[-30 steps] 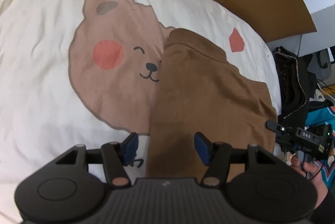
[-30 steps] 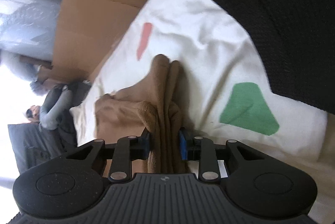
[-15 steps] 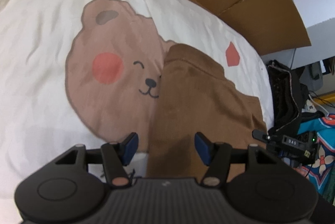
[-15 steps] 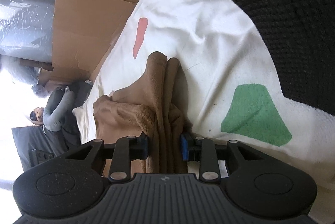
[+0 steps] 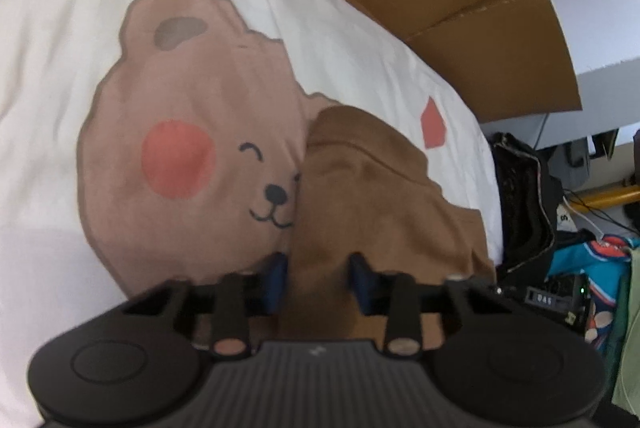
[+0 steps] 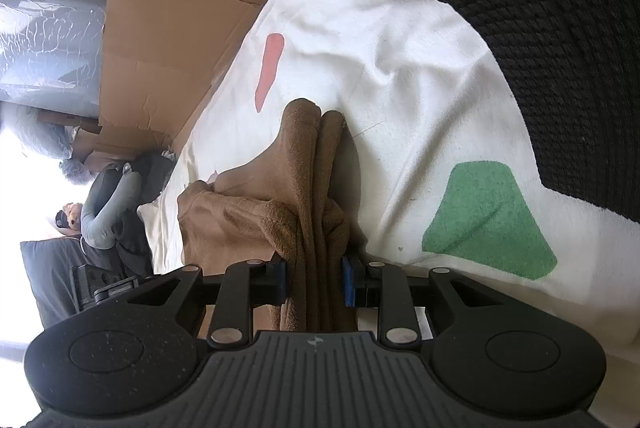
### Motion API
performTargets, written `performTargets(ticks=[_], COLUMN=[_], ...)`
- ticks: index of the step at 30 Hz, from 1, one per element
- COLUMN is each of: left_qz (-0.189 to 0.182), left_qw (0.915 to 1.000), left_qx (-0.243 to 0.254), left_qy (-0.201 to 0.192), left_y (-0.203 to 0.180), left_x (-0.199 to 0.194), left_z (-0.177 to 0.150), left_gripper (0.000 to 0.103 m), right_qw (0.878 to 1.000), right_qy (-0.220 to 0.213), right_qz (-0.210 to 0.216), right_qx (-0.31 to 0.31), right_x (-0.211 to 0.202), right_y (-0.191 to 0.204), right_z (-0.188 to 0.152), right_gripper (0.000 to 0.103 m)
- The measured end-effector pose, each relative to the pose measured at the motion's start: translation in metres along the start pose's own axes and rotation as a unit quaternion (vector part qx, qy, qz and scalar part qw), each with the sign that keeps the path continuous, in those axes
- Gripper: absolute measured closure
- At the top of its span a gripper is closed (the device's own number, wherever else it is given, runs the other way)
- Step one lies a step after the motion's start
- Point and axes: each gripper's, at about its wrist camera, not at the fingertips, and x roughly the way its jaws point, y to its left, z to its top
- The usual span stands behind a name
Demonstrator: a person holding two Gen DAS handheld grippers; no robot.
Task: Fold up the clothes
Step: 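Close both tools on the folded brown shirt's edge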
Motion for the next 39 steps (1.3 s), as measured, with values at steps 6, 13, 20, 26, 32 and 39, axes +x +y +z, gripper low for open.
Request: performTargets(ticks=[6, 13, 20, 26, 32, 39], left_qz=[-0.032, -0.052, -0.063, -0.093, -0.077, -0.078], left_qw=[0.9995, 0.9982, 0.9979, 0.9955, 0.9969, 0.9967], left_qx=[-0.001, -0.025, -0.013, 0.01, 0.018, 0.014], left_qy=[-0.007, -0.014, -0.004, -0.014, -0.005, 0.015], left_y=[-0.001, 0.01, -0.002, -0.01, -0.01, -0.004], left_x=[-0.009, -0.002, 0.016, 0.012, 0.015, 0.028], left_z=[0.001, 0.006, 0.014, 0.017, 0.019, 0.018], left_gripper=[0.084, 0.065, 0.062, 0.084, 0.076, 0.059], right_qw=[1.0, 1.0, 1.0, 1.0, 0.999, 0.999], right_qy=[0.001, -0.013, -0.01, -0.014, -0.007, -0.003], right_qz=[0.003, 0.008, 0.005, 0.013, 0.005, -0.012], right_qx=[-0.001, 0.011, 0.004, -0.01, -0.036, -0.048], right_x=[-0.001, 0.0, 0.003, -0.001, 0.0, 0.005], right_y=[0.0, -0.002, -0.002, 0.004, 0.01, 0.01], right_z=[0.001, -0.002, 0.0, -0.001, 0.001, 0.0], right_gripper=[0.077, 0.074, 0.074, 0.076, 0.073, 0.071])
